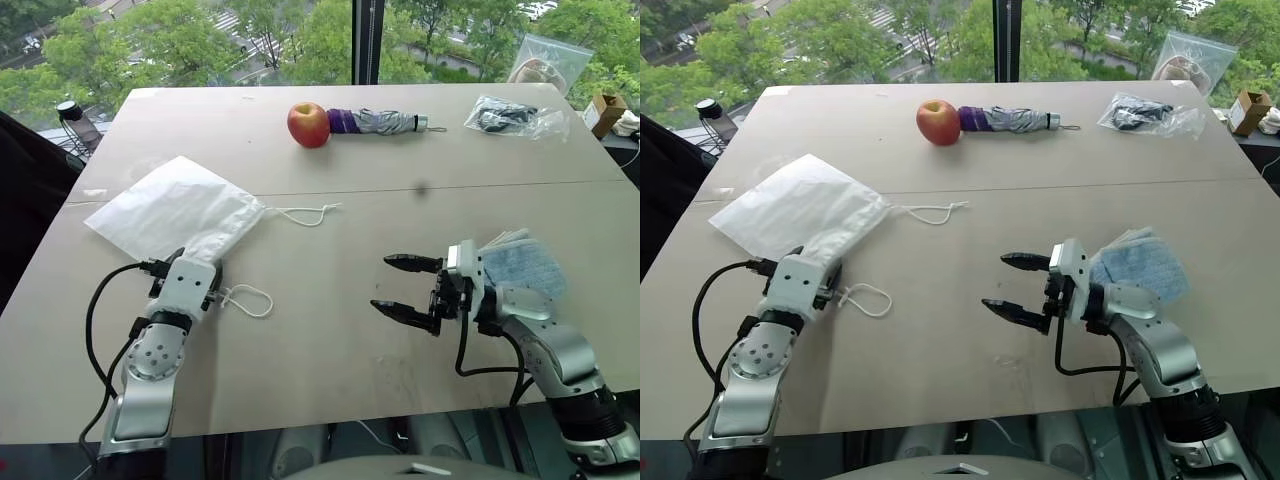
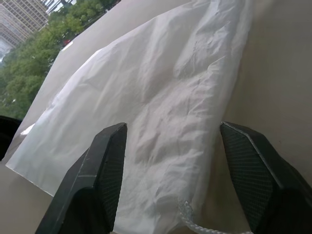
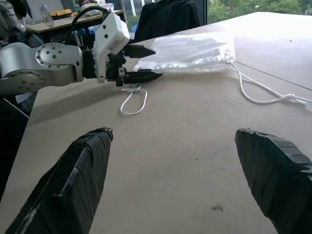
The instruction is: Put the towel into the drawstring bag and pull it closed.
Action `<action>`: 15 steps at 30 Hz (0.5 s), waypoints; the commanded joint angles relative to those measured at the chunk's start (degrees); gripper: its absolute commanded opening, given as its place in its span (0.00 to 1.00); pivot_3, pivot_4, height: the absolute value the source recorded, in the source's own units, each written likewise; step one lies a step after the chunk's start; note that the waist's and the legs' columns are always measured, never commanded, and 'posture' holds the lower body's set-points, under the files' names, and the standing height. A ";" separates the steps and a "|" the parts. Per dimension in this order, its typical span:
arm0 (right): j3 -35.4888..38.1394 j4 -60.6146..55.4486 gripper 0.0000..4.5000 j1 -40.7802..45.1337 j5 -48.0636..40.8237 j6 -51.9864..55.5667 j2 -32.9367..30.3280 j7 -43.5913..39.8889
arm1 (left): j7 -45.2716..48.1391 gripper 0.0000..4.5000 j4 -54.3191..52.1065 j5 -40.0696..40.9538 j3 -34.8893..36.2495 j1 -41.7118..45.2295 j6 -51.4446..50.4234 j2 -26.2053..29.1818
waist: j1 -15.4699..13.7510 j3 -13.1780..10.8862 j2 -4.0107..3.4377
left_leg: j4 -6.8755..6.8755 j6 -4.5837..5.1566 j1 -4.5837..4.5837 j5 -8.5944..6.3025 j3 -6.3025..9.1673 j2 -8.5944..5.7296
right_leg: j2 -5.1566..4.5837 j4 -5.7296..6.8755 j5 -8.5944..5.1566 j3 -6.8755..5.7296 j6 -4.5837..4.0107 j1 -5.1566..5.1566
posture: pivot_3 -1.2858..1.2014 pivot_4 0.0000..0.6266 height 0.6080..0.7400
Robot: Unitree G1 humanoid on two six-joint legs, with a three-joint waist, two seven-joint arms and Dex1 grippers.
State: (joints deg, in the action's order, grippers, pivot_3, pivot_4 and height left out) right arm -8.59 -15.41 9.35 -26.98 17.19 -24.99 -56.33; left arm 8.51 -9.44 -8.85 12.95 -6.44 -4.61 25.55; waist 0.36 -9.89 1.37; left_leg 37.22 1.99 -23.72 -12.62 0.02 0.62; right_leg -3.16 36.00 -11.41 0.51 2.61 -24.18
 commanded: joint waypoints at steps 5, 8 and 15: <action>0.34 -1.38 0.96 -0.35 0.20 -1.48 -0.02 0.58 | -2.23 0.69 1.02 -0.70 1.34 1.26 2.00 0.57 | -0.01 0.00 0.00 | 0.00 0.00 0.00 0.00 0.00 0.00 | 0.00 0.01 0.00 0.00 0.00 0.00 | 0.52 0.24 1.00; 0.36 -1.43 0.96 -0.40 0.26 -1.54 -0.01 0.71 | -2.00 0.69 1.76 -0.89 0.96 1.46 1.62 0.79 | 0.00 0.00 0.00 | 0.00 0.00 0.00 0.00 0.00 0.00 | 0.01 0.01 0.00 0.00 0.00 0.00 | 0.52 0.24 1.00; 0.49 -1.69 0.96 -0.64 0.18 -1.35 0.08 1.17 | 0.24 0.69 2.90 -2.17 -1.10 1.44 3.70 2.55 | 0.02 0.00 0.00 | 0.00 0.00 0.00 0.00 0.00 0.00 | 0.01 0.01 0.00 0.00 0.00 0.00 | 0.52 0.24 1.00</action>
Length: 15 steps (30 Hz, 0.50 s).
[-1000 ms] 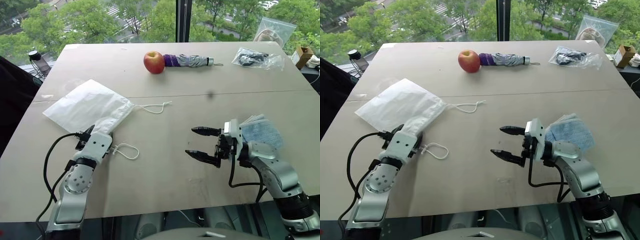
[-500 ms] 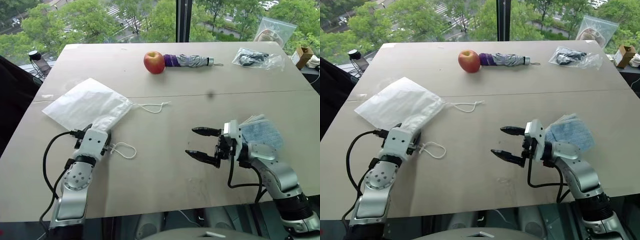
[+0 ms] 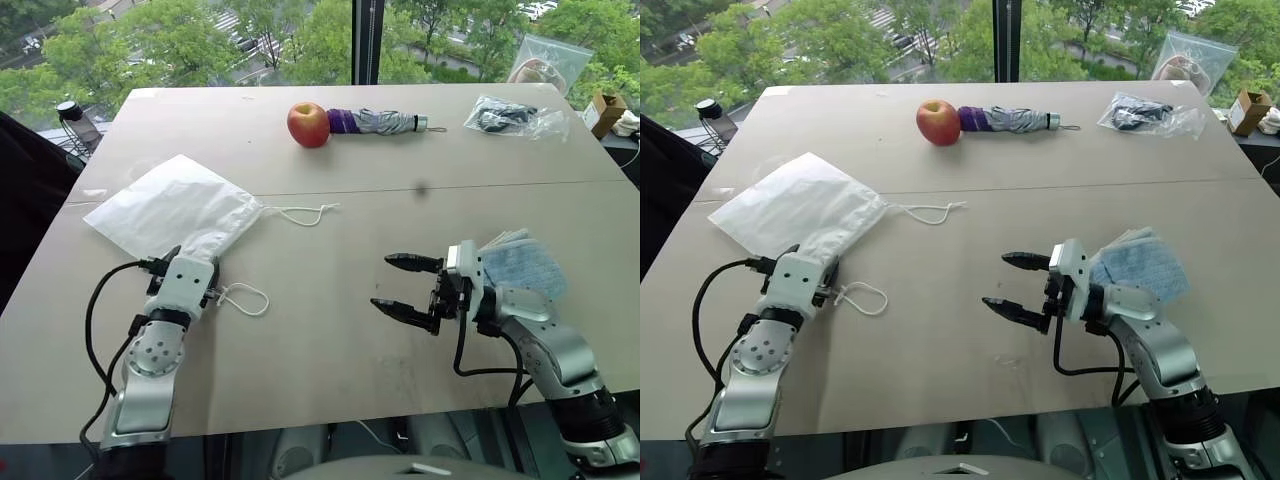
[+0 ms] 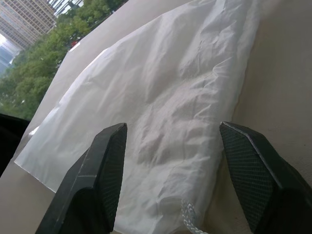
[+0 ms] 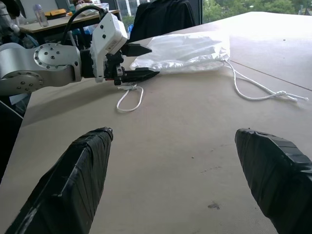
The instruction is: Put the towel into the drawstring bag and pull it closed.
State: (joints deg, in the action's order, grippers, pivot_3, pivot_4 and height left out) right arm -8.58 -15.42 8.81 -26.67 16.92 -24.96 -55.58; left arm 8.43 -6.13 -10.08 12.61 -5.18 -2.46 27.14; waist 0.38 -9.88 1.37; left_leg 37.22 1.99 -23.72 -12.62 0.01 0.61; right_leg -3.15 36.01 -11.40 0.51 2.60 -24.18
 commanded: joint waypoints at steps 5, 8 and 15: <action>0.39 -1.77 0.96 -0.06 -0.21 -0.96 0.23 0.73 | 0.74 0.69 1.38 -2.68 -2.91 5.30 1.50 2.06 | -0.34 0.01 0.01 | 0.01 0.00 0.00 0.00 0.02 0.00 | 0.00 0.02 0.00 -0.02 0.00 0.01 | 0.52 0.24 1.00; 0.35 -1.67 0.96 0.05 -0.19 -1.05 0.21 0.74 | 1.04 0.69 2.75 -3.30 -4.61 9.89 0.16 1.75 | -0.71 0.01 0.02 | 0.04 0.00 -0.02 0.00 0.04 -0.01 | 0.03 0.02 0.00 -0.05 0.00 0.01 | 0.52 0.24 1.00; 0.31 -1.65 0.96 0.29 0.42 -1.35 0.10 1.04 | -0.29 0.69 13.19 -5.99 -9.22 21.53 0.61 0.98 | -1.08 0.03 0.04 | 0.06 0.00 -0.01 0.01 0.04 -0.08 | 0.11 0.08 0.15 -0.05 0.24 0.01 | 0.52 0.24 1.00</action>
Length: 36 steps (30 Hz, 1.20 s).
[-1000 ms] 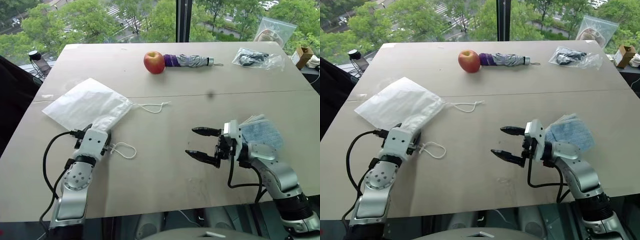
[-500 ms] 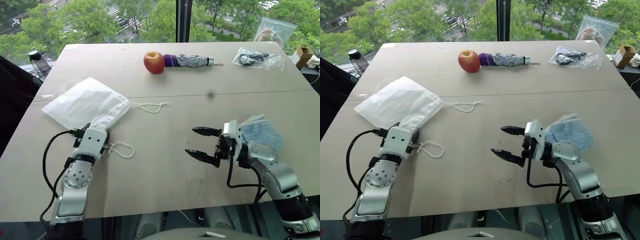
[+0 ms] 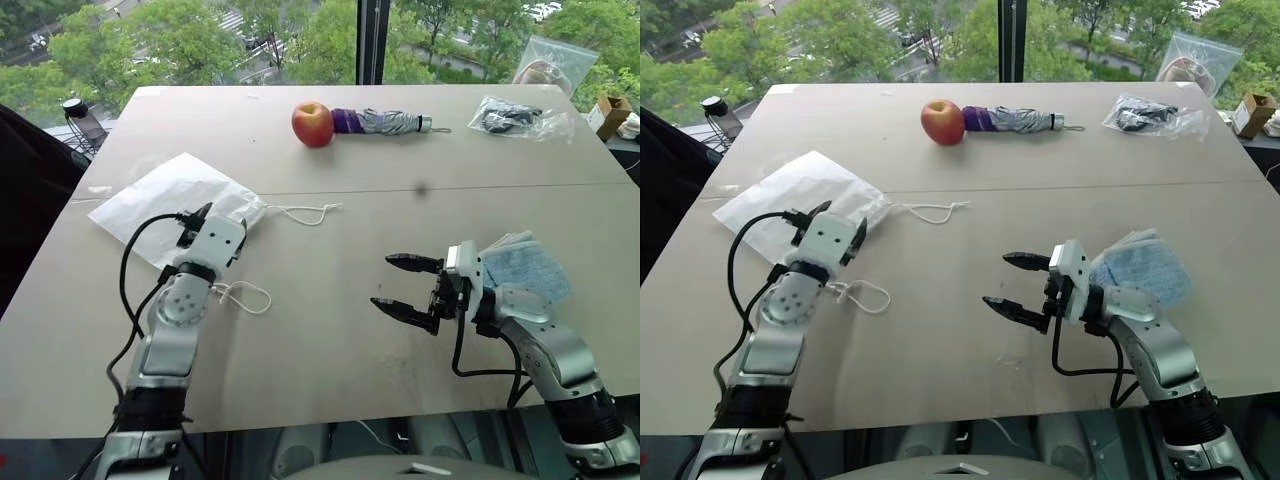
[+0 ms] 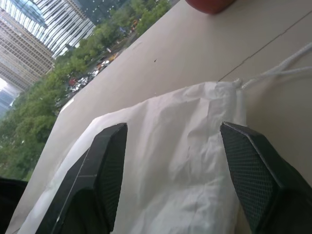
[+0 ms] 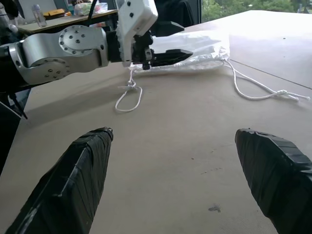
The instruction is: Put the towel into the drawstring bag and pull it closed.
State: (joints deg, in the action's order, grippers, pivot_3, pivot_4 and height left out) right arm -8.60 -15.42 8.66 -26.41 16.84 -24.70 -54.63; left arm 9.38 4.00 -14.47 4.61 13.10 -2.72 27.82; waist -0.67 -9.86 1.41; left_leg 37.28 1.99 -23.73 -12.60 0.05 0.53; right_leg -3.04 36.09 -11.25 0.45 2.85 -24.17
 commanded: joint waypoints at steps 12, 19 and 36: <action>0.54 -2.15 0.96 0.11 0.83 -1.43 0.27 1.25 | -1.65 0.69 12.33 -3.88 -4.71 8.87 2.51 1.72 | 0.02 0.00 0.01 | 0.07 0.00 0.01 0.00 0.02 -0.03 | 0.02 0.15 0.00 -0.01 0.01 -0.01 | 0.52 0.24 1.00; 0.43 -2.54 0.96 -0.04 0.65 -1.18 0.32 1.76 | -5.63 0.69 10.54 -6.91 -4.73 7.48 3.13 2.40 | 0.02 0.00 0.01 | 0.07 0.00 0.01 0.00 0.03 -0.02 | 0.00 0.18 0.00 0.00 0.01 -0.01 | 0.52 0.24 1.00; 0.21 -1.94 0.96 0.36 0.53 -1.26 0.21 0.83 | -15.27 0.69 10.28 -9.04 -1.12 4.81 -6.42 1.85 | 0.07 0.00 0.01 | 0.08 0.00 0.05 0.00 0.03 -0.01 | -0.01 0.26 0.00 -0.01 0.01 -0.01 | 0.52 0.24 1.00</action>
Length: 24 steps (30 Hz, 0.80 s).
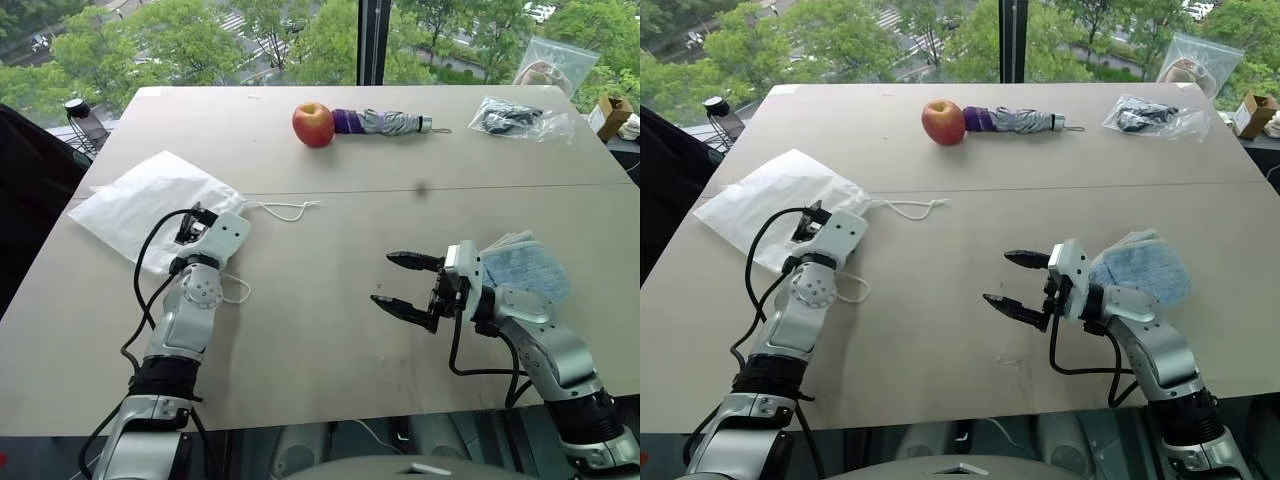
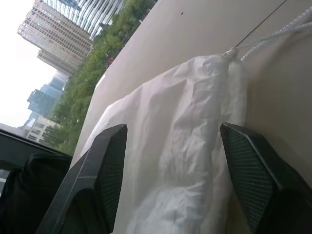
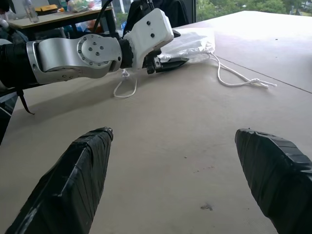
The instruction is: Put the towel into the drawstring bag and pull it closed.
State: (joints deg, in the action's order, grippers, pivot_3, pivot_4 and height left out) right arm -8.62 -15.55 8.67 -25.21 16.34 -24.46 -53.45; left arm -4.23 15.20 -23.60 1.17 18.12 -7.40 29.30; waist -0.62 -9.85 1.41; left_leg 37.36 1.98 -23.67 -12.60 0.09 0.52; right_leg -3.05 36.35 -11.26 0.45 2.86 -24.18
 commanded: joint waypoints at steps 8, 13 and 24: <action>0.05 -1.94 0.96 0.09 -0.65 -0.80 0.43 0.07 | -3.63 0.69 4.54 1.76 5.04 0.56 -1.46 1.70 | 0.11 0.01 0.01 | 0.00 0.00 0.04 0.00 0.00 0.00 | -0.01 0.06 0.00 0.00 0.00 0.00 | 0.52 0.24 1.00; 0.01 -1.67 0.96 0.18 -0.40 -1.20 0.61 0.07 | -3.36 0.58 8.38 2.73 4.96 2.26 0.58 2.58 | 0.08 0.02 0.02 | 0.02 -0.01 0.10 0.00 -0.02 0.00 | -0.01 0.16 -0.01 0.01 0.00 0.00 | 0.52 0.24 1.00; 0.32 -1.20 0.96 0.28 -0.12 -1.69 1.12 0.66 | -3.16 0.01 9.21 4.06 5.25 2.16 2.84 3.84 | -0.07 0.12 -0.08 | -0.08 -0.02 0.87 -0.01 -0.16 0.03 | -0.06 0.25 -0.20 0.13 -0.20 0.64 | 0.52 0.24 1.00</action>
State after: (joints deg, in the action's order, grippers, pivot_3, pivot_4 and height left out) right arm -8.75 -15.52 8.62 -25.07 15.82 -23.69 -53.18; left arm -7.45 23.96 -19.04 6.67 20.96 -4.68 32.41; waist -0.69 -9.73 1.33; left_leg 37.28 1.96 -22.80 -12.61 -0.06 0.56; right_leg -3.11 36.60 -11.45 0.57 2.65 -23.55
